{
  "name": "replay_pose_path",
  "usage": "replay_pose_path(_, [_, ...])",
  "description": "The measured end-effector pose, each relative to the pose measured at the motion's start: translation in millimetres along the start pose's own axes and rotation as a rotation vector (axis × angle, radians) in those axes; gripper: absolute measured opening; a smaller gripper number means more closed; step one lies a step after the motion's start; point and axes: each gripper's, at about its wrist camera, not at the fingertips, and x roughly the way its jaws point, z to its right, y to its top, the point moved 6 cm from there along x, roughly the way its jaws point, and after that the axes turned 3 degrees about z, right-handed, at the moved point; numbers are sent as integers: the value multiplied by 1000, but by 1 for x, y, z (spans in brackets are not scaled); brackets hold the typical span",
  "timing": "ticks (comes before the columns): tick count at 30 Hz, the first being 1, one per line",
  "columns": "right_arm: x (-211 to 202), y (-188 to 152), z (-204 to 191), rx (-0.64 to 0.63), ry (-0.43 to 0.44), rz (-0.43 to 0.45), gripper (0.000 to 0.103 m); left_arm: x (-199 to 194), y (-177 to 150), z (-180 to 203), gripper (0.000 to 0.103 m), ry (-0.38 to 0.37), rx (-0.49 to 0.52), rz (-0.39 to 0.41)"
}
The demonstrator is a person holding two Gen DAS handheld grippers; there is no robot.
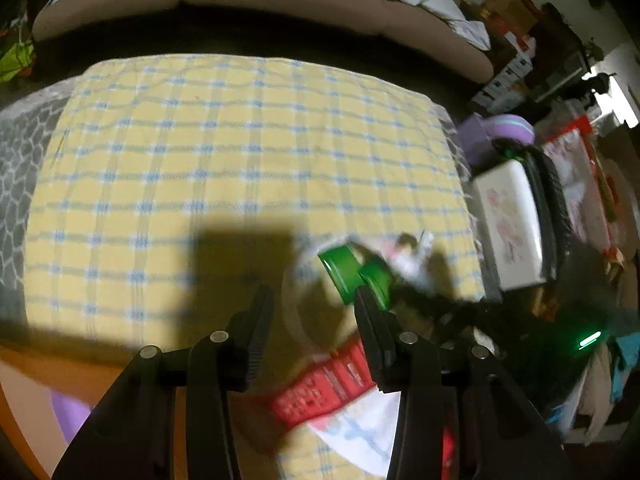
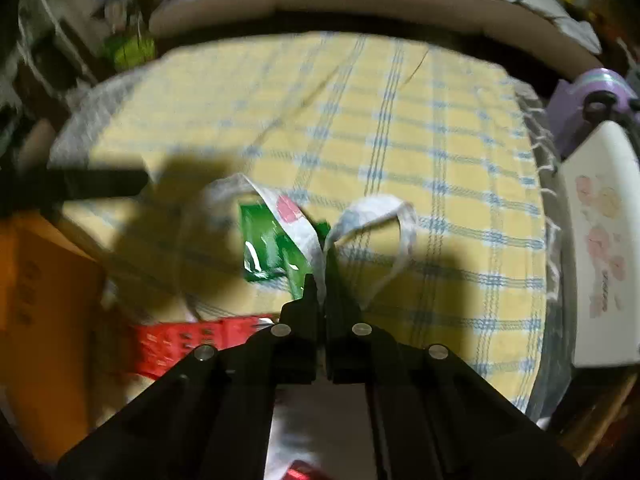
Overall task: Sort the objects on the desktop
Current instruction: 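Move the right tool to the white tote bag handle and grasp it, then lift the white tote bag with the right tool and carry it over the box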
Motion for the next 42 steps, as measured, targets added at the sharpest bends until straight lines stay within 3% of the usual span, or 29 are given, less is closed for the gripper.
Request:
replay_pose_path(6, [-124,33,-20,8,74,272,3,-56,-26,26,46,-85,92,80])
replay_pose_path(12, [-245,56,-66,-67,89,405,3,-132,-40,65,68,-156,190,197])
replay_pose_path(15, [-295,61,-88,-104,97,448,3,-172,-41,73,73,-195,213,273])
replay_pose_path(17, [-327,62,-108,-126,115,464,3,-206,-46,72,82,-242,220,340])
replay_pose_path(21, [-386,56,-150,-187,135,484,3,-262,-64,63,85,-384,233,434])
replay_pose_path(25, [-423,43,-184,-234,153,483,3,-292,-89,61,85,-377,298,467])
replay_pose_path(27, [-436,33,-198,-250,154,481,3,-303,-104,66,83,-441,329,460])
replay_pose_path(28, [-443,28,-204,-254,154,478,3,-313,-114,70,76,-488,342,464])
replay_pose_path(30, [-450,18,-215,-263,148,460,3,-325,-126,74,22,-533,362,456])
replay_pose_path(31, [-453,14,-220,-267,142,457,3,-326,-132,77,7,-520,374,432])
replay_pose_path(35, [-452,2,-227,-273,119,440,3,-341,-154,82,3,-379,454,449])
replay_pose_path(42, [-426,1,-243,-265,93,408,3,-388,-163,34,3,-232,403,471])
